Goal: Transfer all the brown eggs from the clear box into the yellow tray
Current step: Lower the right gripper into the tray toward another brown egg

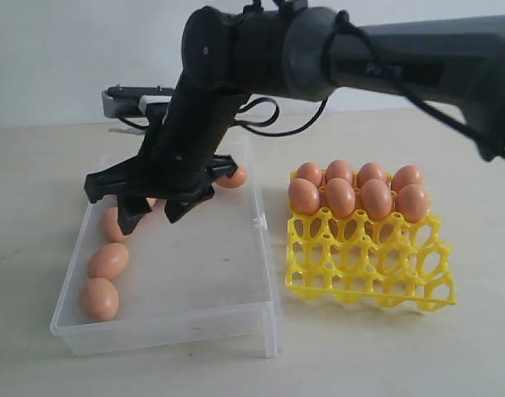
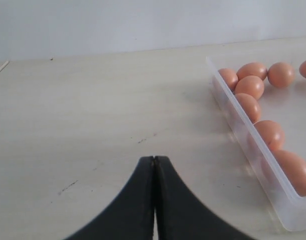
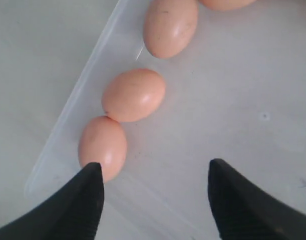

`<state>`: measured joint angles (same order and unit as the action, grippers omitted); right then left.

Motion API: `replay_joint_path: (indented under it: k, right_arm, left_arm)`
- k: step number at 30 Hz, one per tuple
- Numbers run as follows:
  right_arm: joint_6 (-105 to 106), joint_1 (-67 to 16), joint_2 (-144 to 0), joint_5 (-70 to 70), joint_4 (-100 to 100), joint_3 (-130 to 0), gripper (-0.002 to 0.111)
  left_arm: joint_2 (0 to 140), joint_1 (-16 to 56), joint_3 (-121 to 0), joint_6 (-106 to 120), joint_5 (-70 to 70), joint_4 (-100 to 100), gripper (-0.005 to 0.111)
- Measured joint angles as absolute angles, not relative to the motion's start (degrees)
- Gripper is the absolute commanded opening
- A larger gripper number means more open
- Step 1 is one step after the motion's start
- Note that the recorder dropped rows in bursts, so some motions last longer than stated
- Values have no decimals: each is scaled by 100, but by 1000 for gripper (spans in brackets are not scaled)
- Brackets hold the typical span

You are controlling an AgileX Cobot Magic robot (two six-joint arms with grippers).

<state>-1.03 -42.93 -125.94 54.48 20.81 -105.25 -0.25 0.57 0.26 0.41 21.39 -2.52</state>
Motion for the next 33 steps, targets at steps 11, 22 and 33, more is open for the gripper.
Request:
replay_joint_path:
  k: [11,22,33]
  right_arm:
    - [-1486,-4306,-13502,5119,2744,-10980,67]
    - [-2082,-4317,-13739,4590,3084,-11131,68]
    - [-2116,-4426,-13990,4302,3181,-11131,68]
  left_arm:
    - [-25,57,26,41,2139,-252,0]
    - [-25,57,26,41,2139,-252,0]
    - [-25,57,26,41,2139,-252,0]
